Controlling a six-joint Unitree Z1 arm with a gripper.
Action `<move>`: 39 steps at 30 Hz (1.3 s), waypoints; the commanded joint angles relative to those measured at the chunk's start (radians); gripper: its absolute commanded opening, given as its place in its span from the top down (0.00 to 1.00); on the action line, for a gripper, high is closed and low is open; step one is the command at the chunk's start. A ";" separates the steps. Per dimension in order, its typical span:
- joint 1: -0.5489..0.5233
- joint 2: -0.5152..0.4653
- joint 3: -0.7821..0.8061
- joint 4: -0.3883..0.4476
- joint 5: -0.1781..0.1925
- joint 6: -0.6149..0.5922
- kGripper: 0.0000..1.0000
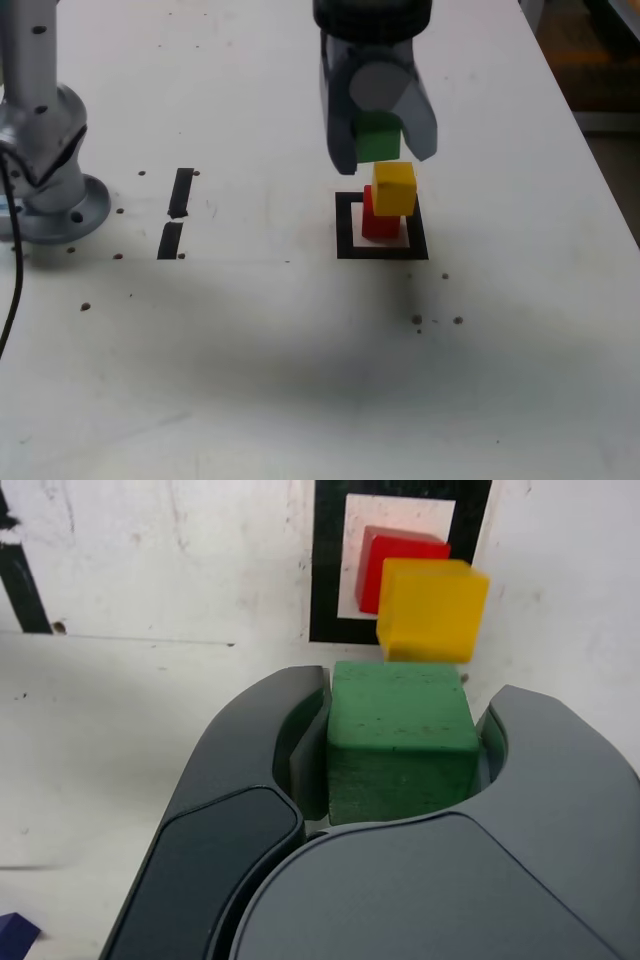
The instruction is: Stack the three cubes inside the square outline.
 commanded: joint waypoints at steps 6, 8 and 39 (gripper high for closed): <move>0.046 0.045 -0.031 -0.013 -0.015 0.050 0.75; 0.060 0.051 -0.032 -0.014 -0.023 0.062 0.74; 0.085 0.082 0.034 -0.087 -0.061 0.088 0.53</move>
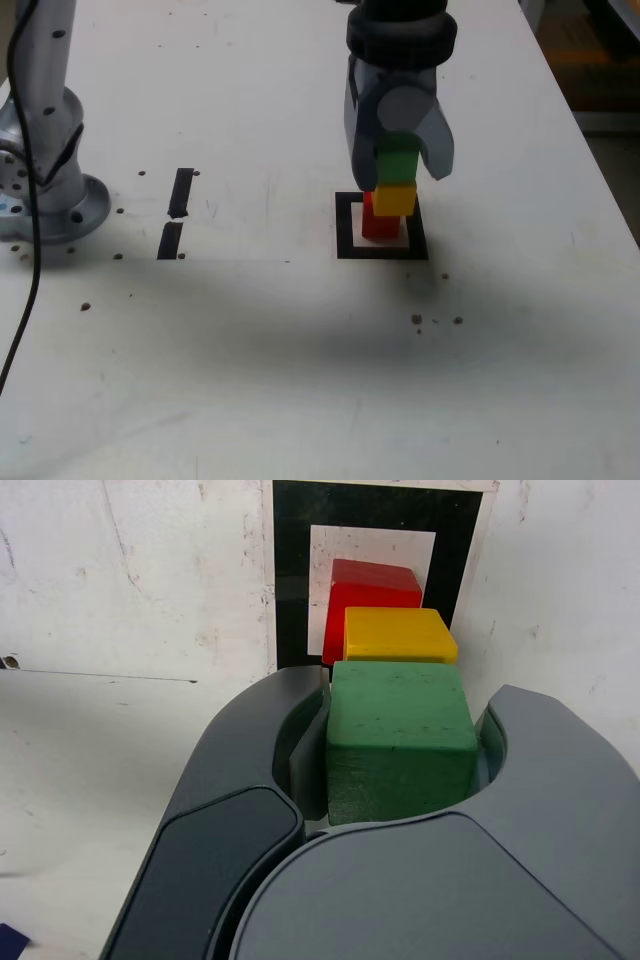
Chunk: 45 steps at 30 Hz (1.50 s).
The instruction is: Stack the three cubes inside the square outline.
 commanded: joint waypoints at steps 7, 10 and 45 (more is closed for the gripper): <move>0.001 0.004 0.008 -0.009 -0.003 0.000 0.36; 0.001 0.004 0.011 -0.012 -0.002 0.000 0.28; -0.022 -0.305 0.168 0.123 0.108 -0.133 0.13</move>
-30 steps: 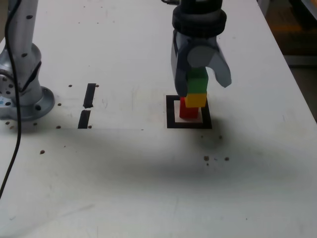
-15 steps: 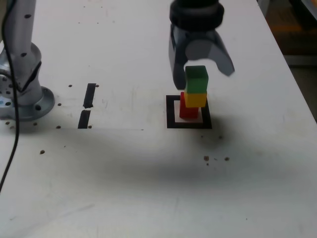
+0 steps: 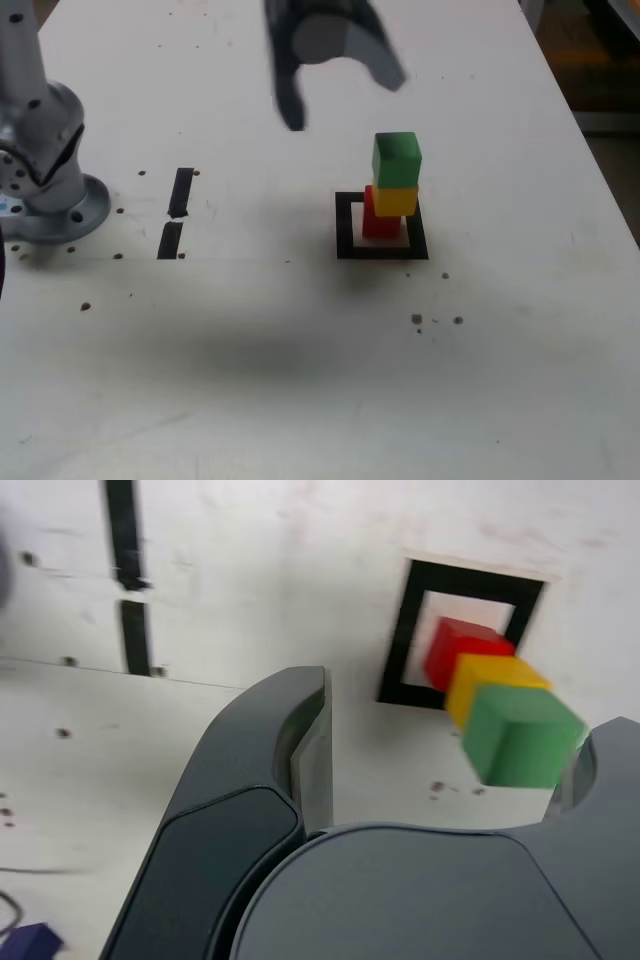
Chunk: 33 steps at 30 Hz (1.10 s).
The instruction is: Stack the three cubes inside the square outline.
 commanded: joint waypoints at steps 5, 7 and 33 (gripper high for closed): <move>-0.002 -0.067 0.110 -0.013 -0.018 -0.026 0.13; -0.002 -0.080 0.144 -0.022 -0.030 -0.032 0.13; -0.026 -0.099 0.582 -0.398 -0.122 0.007 0.12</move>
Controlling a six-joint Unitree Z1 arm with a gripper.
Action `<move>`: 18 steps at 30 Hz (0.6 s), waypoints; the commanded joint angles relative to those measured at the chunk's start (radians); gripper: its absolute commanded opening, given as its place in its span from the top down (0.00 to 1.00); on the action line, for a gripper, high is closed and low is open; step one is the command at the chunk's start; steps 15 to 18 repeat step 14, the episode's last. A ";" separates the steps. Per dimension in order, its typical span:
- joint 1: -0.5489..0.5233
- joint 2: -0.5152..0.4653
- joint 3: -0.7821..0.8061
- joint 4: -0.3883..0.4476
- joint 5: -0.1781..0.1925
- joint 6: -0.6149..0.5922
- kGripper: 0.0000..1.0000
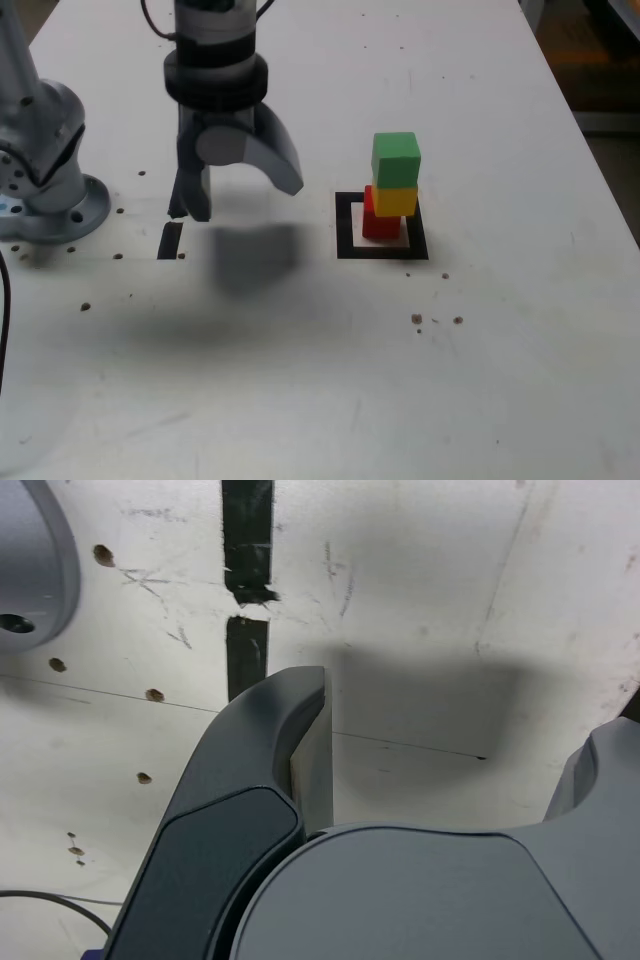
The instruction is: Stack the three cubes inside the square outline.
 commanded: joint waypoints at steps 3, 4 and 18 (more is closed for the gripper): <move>-0.002 -0.014 0.067 -0.064 0.010 0.006 0.12; -0.002 -0.016 0.080 -0.079 0.012 0.006 0.12; -0.002 -0.019 0.139 -0.163 0.026 0.006 0.11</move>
